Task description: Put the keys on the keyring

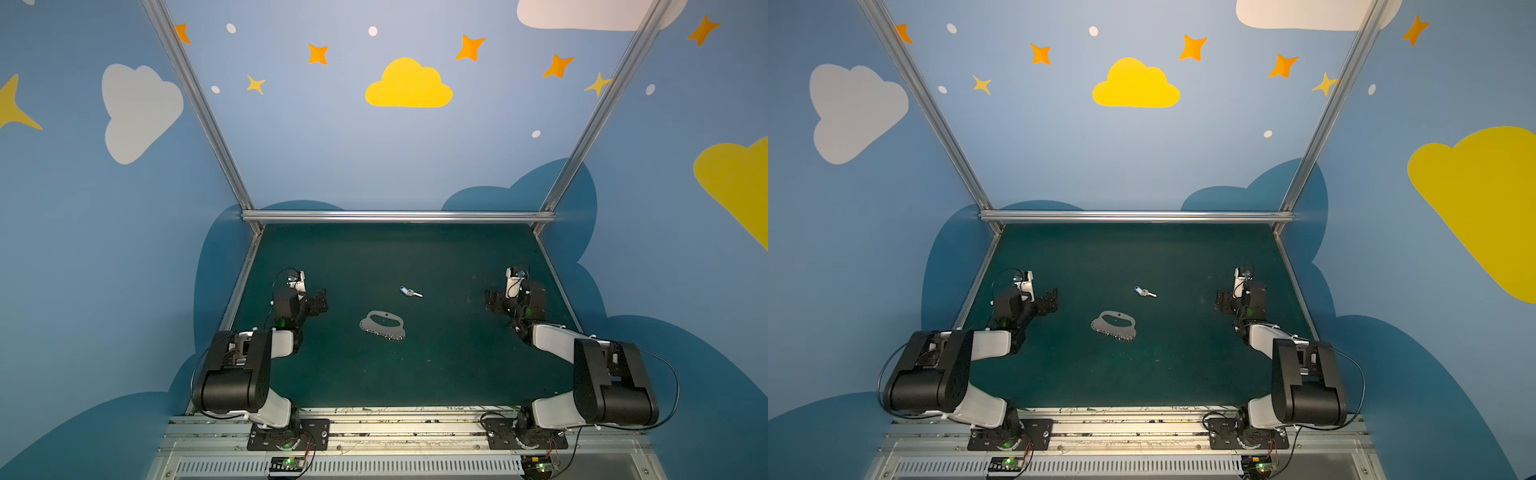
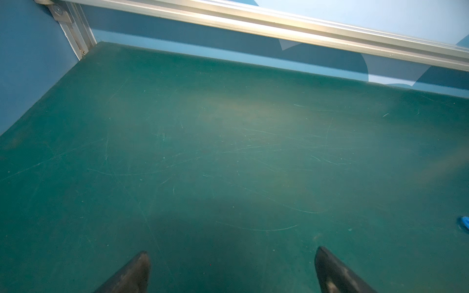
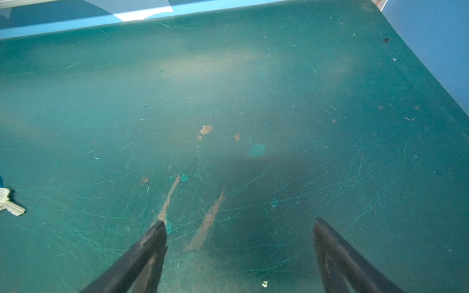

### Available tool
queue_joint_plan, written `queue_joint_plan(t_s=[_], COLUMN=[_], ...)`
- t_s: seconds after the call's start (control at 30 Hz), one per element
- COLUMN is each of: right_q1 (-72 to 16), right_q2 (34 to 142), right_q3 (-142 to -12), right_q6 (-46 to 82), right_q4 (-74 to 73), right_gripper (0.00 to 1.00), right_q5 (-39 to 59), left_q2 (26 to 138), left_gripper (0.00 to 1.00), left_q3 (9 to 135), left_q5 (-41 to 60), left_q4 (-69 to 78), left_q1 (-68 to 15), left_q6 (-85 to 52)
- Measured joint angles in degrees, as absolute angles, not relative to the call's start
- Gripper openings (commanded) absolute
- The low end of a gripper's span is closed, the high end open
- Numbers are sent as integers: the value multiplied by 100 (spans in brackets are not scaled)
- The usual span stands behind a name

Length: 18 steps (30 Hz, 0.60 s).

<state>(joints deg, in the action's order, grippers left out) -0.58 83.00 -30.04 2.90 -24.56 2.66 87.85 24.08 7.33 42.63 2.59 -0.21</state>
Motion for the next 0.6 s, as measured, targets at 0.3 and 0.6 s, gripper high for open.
queue_joint_plan(t_s=[0.3,0.6], right_q1=[-58,-64], right_q2=[8287,6746], right_q3=[-2989,-3173], right_q6=[320,364], right_q4=[-2464,-1439], right_gripper=[88,85], right_q5=[257,493], left_q2=[8761,7319], left_gripper=[100,95], left_q3=[2379,3094], left_q5=[373,-211], left_q4=[4270,2375], left_q1=[169,-143], left_q6=[-25,-154])
